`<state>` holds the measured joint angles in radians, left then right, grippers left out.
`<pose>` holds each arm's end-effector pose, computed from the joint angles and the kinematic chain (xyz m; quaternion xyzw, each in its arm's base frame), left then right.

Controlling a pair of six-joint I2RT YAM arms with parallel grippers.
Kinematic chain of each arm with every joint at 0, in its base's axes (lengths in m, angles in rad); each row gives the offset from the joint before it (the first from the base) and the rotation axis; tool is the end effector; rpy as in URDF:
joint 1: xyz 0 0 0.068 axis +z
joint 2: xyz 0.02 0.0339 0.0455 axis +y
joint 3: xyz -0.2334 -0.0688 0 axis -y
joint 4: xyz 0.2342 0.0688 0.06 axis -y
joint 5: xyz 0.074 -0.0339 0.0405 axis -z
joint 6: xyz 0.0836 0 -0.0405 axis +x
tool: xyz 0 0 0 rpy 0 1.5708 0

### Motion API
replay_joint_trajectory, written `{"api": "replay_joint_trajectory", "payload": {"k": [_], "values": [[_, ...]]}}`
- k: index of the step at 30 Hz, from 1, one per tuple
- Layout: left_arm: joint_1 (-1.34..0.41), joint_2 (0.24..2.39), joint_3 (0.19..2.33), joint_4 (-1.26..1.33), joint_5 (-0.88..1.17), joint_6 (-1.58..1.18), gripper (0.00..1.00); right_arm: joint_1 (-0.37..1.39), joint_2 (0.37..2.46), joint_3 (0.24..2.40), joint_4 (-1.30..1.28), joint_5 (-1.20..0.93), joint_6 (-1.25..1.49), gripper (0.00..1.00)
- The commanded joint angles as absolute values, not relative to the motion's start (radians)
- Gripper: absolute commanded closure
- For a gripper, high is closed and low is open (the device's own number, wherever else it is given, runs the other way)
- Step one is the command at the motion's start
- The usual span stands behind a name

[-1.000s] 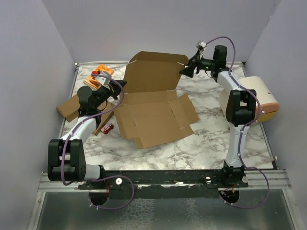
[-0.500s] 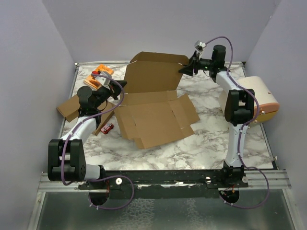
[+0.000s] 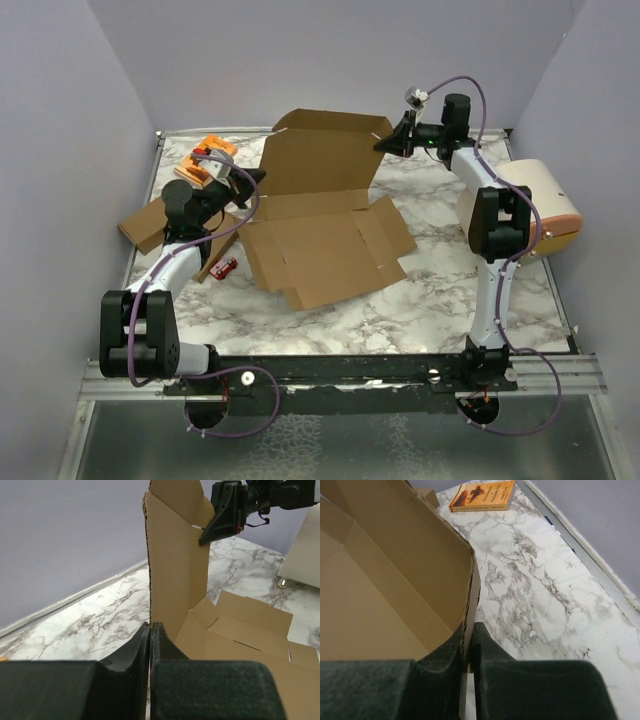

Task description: Fold the paper box

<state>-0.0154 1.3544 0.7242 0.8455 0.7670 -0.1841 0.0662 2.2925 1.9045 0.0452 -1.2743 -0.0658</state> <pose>0.3246 -0.0630 0.2806 0.2414 0.6040 -0.3054 0.6954 0.5000 0.1133 0.2226 -0.3853 0.6329 0.4863 0.4630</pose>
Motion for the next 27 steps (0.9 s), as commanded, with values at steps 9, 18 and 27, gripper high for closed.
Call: {"api": "replay_joint_trajectory", "payload": {"k": [9,18,27], "values": [[-0.004,1.264,0.891,0.458,0.643,-0.185,0.44,0.069,2.159,2.013,-0.166,-1.253,-0.143,0.99],[0.050,1.137,1.155,-0.020,0.596,-0.207,0.20,0.069,2.088,1.988,-0.241,-1.228,-0.164,0.99],[0.029,1.338,1.662,-0.326,0.789,-0.274,0.19,0.069,2.080,1.973,-0.293,-1.211,-0.201,0.99]]}}
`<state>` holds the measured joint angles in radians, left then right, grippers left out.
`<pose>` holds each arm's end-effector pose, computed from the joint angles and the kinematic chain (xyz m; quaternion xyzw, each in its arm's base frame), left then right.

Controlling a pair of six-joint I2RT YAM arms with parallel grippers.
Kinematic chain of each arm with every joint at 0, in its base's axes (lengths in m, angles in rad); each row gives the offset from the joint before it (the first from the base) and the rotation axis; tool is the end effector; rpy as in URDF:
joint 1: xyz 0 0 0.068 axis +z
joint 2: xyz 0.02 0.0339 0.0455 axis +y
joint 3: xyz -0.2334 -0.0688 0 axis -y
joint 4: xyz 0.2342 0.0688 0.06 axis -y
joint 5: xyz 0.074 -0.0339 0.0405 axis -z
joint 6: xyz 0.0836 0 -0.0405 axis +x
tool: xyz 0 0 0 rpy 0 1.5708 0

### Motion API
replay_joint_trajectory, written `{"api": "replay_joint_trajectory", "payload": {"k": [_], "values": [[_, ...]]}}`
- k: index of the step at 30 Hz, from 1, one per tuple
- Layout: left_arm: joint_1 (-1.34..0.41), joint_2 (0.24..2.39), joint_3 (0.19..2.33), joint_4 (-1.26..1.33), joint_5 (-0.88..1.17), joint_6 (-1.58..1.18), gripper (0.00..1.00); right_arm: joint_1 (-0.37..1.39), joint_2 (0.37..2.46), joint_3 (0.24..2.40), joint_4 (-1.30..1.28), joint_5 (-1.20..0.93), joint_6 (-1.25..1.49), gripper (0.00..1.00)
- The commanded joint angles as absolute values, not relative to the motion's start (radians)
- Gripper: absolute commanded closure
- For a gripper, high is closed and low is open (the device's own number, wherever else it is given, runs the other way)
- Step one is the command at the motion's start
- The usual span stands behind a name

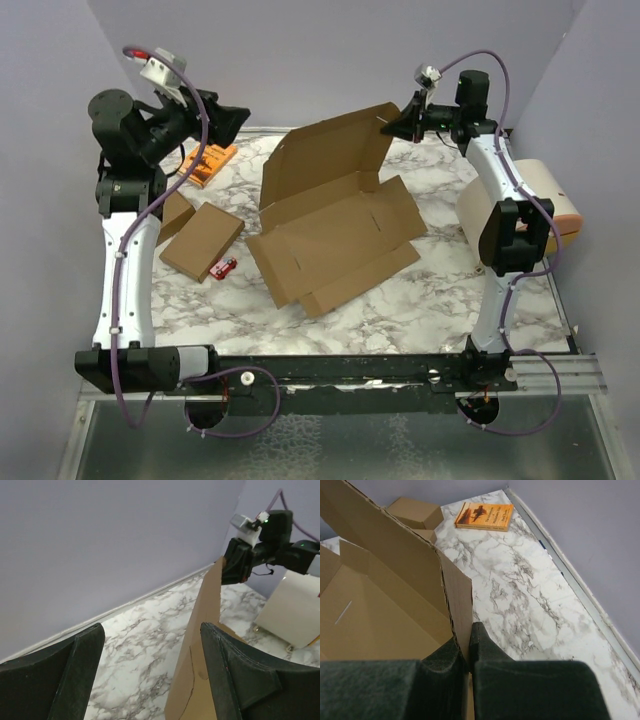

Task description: Fold the paper box

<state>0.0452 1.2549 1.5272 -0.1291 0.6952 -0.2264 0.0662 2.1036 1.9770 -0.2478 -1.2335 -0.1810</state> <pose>0.2958 -0.0402 0.4759 0.1718 0.6447 -0.2864 0.6876 0.4668 0.1100 0.3073 -0.4063 0.6288 0.4508 0.4861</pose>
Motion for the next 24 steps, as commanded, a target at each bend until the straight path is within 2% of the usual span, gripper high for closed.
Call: {"api": "replay_joint_trajectory", "payload": {"k": [1,5,9,18,21,24], "values": [[0.013,1.356,1.698,-0.353,0.785,-0.267,0.19,0.069,2.081,1.974,-0.299,-1.208,-0.203,0.99],[-0.118,1.431,1.887,-0.520,0.660,-0.160,0.15,0.069,2.090,1.991,-0.318,-1.201,-0.210,0.99],[-0.258,1.551,2.102,-0.709,0.558,-0.067,0.14,0.070,2.099,1.994,-0.319,-1.203,-0.203,0.99],[-0.380,1.641,2.157,-0.836,0.388,0.053,0.14,0.071,2.120,2.015,-0.338,-1.205,-0.202,0.99],[-0.386,1.660,2.151,-0.854,0.346,0.070,0.18,0.073,2.126,2.022,-0.344,-1.207,-0.202,0.99],[-0.390,1.676,2.136,-0.859,0.318,0.085,0.29,0.075,2.125,2.023,-0.345,-1.207,-0.204,0.99]]}}
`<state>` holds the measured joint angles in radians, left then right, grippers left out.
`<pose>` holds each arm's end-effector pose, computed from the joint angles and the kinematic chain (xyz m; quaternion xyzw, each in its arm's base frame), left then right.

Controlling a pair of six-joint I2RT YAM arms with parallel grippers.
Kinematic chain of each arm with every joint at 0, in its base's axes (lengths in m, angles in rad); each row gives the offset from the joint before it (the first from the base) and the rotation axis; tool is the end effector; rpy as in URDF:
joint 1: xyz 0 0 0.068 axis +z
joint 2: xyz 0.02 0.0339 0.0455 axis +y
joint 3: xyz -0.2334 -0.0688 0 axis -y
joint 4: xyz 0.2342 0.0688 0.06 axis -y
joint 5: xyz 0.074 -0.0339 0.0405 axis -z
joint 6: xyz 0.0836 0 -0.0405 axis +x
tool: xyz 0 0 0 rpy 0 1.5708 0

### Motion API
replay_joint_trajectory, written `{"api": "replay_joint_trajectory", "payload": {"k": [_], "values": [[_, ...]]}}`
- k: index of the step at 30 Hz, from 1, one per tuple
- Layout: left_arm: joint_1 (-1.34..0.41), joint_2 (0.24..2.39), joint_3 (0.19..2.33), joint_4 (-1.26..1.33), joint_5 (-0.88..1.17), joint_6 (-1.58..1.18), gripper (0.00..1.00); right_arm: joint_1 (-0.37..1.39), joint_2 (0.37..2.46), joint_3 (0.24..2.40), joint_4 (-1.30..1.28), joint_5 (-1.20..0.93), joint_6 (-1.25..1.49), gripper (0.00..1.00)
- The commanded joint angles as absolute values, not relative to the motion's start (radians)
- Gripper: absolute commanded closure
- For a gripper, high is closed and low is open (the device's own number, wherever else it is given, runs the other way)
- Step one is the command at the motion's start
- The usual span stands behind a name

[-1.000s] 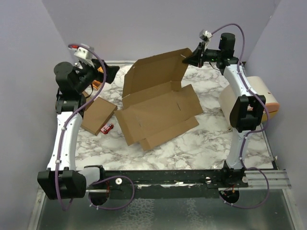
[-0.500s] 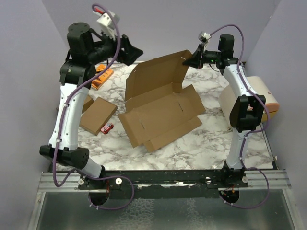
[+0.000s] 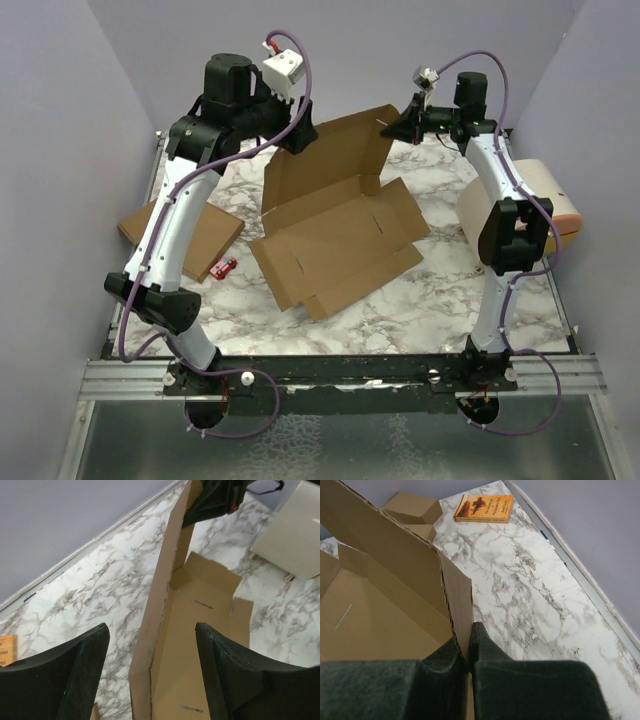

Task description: Fold the paper box

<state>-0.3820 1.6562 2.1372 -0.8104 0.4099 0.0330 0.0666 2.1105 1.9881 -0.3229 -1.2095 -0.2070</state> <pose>0.3238 -0.1660 0.4589 0.2799 0.7550 -0.2619 0.5320 0.4669 0.1095 0.3001 -0.3954 0.6479 0.4489 0.4715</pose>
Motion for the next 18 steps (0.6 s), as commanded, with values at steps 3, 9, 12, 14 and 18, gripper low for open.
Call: {"api": "replay_joint_trajectory", "payload": {"k": [3,9,12,14,18], "values": [[-0.391,1.689,2.123,-0.867,0.318,0.096,0.36,0.075,2.123,2.024,-0.348,-1.207,-0.208,0.99],[-0.395,1.690,2.092,-0.880,0.326,0.114,0.53,0.075,2.121,2.026,-0.353,-1.208,-0.209,0.99],[-0.395,1.684,2.069,-0.878,0.324,0.126,0.62,0.075,2.121,2.029,-0.351,-1.209,-0.207,0.99],[-0.395,1.676,2.056,-0.873,0.325,0.131,0.74,0.075,2.122,2.030,-0.353,-1.213,-0.206,0.99],[-0.394,1.666,2.037,-0.865,0.313,0.145,1.00,0.075,2.122,2.034,-0.353,-1.237,-0.197,0.99]]}}
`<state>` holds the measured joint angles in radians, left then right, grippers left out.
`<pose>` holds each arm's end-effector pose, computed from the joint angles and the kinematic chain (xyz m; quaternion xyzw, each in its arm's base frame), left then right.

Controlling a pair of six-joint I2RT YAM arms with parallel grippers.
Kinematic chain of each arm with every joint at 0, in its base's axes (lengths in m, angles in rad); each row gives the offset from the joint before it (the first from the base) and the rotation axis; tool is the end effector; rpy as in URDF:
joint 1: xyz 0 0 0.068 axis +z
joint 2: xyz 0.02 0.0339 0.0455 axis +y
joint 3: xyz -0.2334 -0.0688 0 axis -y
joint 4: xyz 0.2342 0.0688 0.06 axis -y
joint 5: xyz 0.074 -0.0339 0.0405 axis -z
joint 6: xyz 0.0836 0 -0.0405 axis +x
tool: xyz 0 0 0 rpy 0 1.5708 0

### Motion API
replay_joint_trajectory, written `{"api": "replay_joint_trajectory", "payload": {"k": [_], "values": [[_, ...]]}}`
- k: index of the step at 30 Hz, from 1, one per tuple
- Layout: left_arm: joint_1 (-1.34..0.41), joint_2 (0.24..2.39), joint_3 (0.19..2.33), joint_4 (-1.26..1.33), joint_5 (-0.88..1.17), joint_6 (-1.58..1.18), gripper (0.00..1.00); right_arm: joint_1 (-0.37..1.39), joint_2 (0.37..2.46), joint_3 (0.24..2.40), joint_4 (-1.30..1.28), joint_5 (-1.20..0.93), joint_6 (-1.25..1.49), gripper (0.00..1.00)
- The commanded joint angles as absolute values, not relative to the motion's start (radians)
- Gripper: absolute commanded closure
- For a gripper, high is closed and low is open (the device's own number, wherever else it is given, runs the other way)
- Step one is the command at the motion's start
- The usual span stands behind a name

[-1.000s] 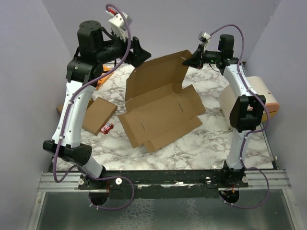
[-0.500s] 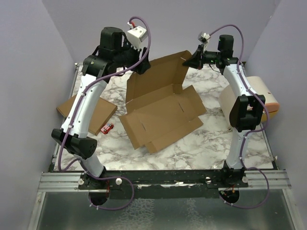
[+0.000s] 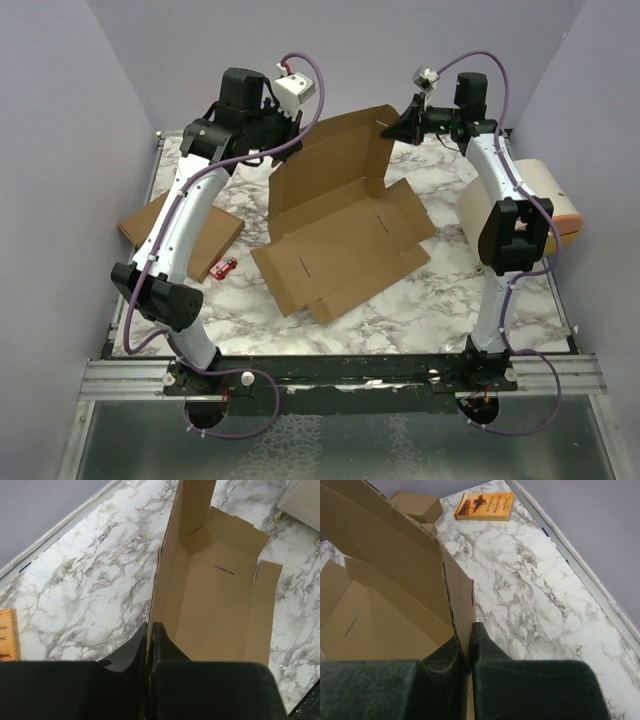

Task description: Fold the paper box

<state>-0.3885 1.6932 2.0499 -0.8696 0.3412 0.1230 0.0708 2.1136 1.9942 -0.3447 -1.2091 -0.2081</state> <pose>0.3412 -0.1699 0.4082 0.2981 0.8015 -0.2111 0.4735 0.4662 0.1114 0.2987 -0.3931 0.6517 0.4528 0.4645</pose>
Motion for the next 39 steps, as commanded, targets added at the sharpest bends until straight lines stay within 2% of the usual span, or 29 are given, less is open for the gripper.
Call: {"api": "replay_joint_trajectory", "payload": {"k": [1,3,6,10,14,18,28,34,39], "values": [[-0.394,1.661,2.031,-0.860,0.309,0.149,1.00,0.076,2.121,2.035,-0.352,-1.244,-0.195,0.99],[-0.393,1.643,2.016,-0.844,0.311,0.158,1.00,0.077,2.120,2.042,-0.354,-1.258,-0.190,0.95],[-0.367,1.601,1.970,-0.786,0.346,0.162,1.00,0.076,2.119,2.059,-0.369,-1.274,-0.187,0.71],[-0.238,1.508,1.821,-0.622,0.567,0.122,1.00,0.076,2.101,2.060,-0.399,-1.286,-0.215,0.33],[-0.141,1.406,1.640,-0.379,0.731,0.065,1.00,0.076,2.073,2.033,-0.427,-1.298,-0.260,0.20],[-0.111,1.365,1.547,-0.267,0.836,0.044,1.00,0.077,2.066,2.007,-0.398,-1.298,-0.250,0.18],[-0.100,1.371,1.533,-0.256,0.937,0.064,1.00,0.078,2.109,2.116,-0.348,-1.300,-0.187,0.15],[-0.099,1.374,1.523,-0.250,0.985,0.074,1.00,0.080,2.067,2.075,-0.237,-1.323,-0.180,0.15],[-0.099,1.385,1.537,-0.259,1.020,0.083,1.00,0.080,2.054,2.097,-0.204,-1.348,-0.189,0.21]]}}
